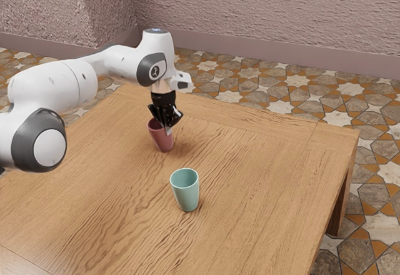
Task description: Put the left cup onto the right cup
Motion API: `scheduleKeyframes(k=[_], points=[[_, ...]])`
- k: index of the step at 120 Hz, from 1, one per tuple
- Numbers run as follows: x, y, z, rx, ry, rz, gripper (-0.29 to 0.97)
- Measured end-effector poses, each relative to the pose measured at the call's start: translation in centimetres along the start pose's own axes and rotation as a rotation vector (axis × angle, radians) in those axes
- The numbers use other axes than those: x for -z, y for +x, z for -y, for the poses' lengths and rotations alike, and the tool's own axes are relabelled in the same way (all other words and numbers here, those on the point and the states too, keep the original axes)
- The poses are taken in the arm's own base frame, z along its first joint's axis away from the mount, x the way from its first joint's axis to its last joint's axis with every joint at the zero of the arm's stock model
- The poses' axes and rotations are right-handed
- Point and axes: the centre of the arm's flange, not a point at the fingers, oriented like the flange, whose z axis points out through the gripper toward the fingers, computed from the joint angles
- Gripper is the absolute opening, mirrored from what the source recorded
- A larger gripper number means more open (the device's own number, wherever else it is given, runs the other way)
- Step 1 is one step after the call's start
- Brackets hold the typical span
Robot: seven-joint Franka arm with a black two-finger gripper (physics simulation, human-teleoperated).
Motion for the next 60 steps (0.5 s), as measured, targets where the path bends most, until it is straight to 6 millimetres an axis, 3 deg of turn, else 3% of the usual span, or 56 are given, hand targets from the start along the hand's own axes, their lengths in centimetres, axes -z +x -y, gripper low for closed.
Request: scheduleKeyframes(k=[21,41,60], points=[[1.4,-0.1,-0.3,0.0,0.011,-0.015,-0.1],[4.7,-0.5,-1.1,-0.004,0.03,-0.049,-0.11],[7.2,-1.1,-3.1,-0.022,0.043,-0.065,-0.11]])
